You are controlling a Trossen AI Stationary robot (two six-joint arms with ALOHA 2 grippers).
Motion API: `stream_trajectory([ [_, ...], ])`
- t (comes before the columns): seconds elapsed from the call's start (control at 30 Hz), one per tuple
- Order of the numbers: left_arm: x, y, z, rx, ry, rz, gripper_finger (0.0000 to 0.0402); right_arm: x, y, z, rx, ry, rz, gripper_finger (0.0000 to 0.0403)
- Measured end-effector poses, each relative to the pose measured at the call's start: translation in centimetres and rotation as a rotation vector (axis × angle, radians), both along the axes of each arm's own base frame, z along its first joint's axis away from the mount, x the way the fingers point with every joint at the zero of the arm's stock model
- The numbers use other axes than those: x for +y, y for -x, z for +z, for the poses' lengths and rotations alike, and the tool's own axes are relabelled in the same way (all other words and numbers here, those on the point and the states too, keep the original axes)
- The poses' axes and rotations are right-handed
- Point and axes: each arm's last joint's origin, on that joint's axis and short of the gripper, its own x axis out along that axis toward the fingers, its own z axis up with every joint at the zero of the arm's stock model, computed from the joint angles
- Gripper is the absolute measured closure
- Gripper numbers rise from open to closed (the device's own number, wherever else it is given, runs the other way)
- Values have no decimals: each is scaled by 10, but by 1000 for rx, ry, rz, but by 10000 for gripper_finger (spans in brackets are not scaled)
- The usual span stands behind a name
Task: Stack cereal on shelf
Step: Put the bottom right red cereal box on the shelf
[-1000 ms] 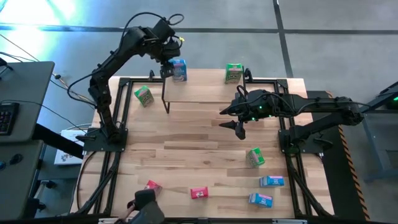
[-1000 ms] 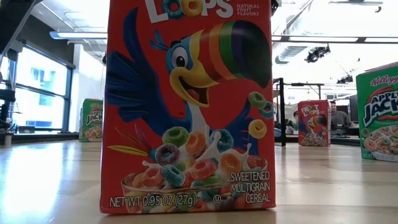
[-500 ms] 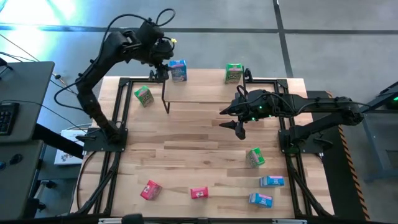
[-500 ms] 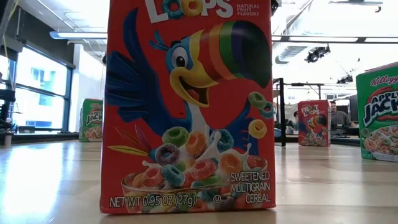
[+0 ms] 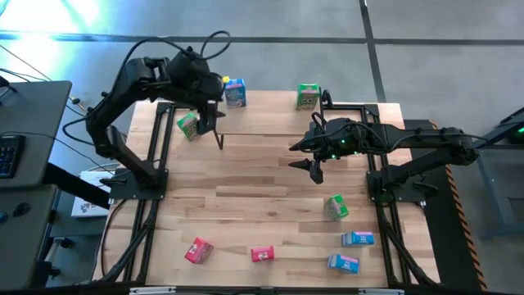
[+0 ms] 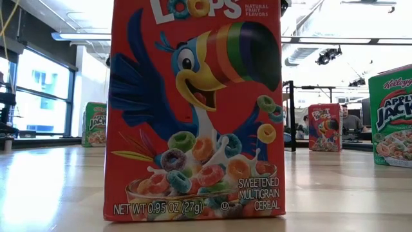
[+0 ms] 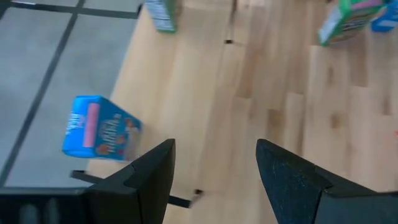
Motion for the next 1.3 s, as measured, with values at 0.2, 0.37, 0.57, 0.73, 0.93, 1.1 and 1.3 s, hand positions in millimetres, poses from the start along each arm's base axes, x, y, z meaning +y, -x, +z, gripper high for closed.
stream_trajectory([
  [0.2,-26,-2,2,-12,42,-52,186,0,0,0,0,0,0,159],
  [0.37,-45,-5,2,-22,85,-78,186,0,0,0,0,0,0,159],
  [0.57,-64,-7,1,-21,146,-85,186,0,0,0,-1,0,0,159],
  [0.73,-76,-5,0,-8,212,-42,186,0,-1,1,-15,0,0,159],
  [0.93,-86,-5,-1,-10,275,6,186,1,-1,3,-29,-23,45,159],
  [1.1,-90,-5,-1,-18,323,51,186,4,-2,3,-39,-56,103,159],
  [1.3,-95,-5,-1,-21,354,75,186,8,-5,11,-110,-167,99,159],
])
